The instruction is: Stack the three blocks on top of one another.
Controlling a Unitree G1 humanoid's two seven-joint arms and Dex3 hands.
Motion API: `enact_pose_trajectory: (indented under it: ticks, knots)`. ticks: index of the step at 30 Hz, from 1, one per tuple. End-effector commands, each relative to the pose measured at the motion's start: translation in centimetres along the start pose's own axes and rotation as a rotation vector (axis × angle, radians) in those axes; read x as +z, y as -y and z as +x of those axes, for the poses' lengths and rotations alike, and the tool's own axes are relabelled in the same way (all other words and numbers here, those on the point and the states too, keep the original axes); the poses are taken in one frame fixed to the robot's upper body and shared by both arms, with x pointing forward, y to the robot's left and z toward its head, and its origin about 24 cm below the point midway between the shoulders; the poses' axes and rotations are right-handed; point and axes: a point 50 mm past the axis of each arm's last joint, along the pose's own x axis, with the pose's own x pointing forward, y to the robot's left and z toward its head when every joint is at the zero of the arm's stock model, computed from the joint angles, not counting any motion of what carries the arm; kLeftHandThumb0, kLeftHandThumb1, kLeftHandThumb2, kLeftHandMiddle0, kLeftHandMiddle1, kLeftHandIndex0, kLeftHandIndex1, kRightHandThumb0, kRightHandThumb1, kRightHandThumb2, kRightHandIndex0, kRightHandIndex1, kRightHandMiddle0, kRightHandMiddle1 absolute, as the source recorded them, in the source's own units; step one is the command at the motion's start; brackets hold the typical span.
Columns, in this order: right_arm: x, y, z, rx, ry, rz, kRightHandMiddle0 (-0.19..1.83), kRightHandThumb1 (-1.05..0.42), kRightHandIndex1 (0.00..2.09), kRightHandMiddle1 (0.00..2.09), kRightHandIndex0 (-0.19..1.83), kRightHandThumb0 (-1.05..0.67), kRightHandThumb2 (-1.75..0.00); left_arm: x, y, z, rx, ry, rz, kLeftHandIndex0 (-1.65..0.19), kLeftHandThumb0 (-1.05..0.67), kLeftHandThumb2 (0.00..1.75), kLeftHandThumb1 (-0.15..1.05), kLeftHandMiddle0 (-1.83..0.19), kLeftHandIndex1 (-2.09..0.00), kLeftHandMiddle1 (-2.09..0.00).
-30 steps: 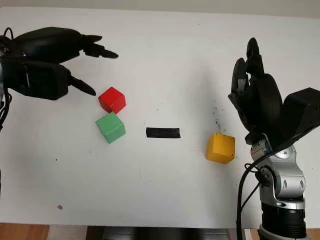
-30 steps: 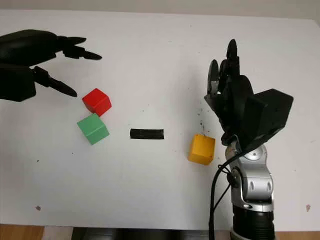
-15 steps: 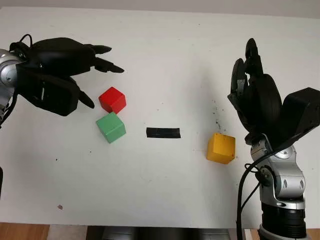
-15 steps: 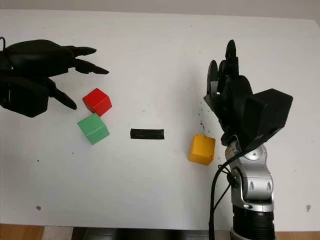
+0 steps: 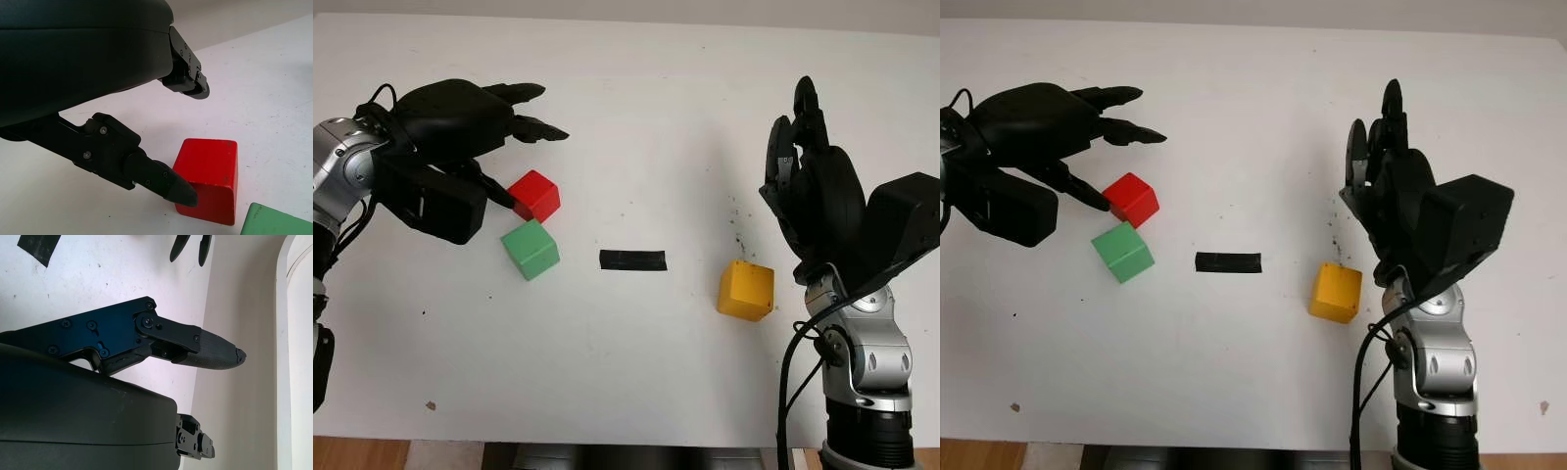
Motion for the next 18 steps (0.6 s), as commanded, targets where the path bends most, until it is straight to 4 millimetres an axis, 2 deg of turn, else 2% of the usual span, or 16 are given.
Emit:
enact_pose_trajectory:
  ticks: [1, 18]
  knots:
    - [0.32, 0.29, -0.26, -0.005, 0.013, -0.016, -0.19, -1.05, 0.0, 0.0, -0.19, -0.71, -0.69, 0.12, 0.28, -0.07, 0.005, 0.012, 0.008, -0.45, -0.55, 0.06, 0.85, -0.04, -0.1, -0.06]
    - [0.64, 0.27, -0.36, -0.016, 0.019, -0.013, -0.19, -1.05, 0.0, 0.0, -0.19, -0.71, -0.7, 0.44, 1.03, 0.02, -0.024, 0.017, 0.061, -0.53, -0.58, 0.06, 0.89, -0.05, -0.12, -0.06]
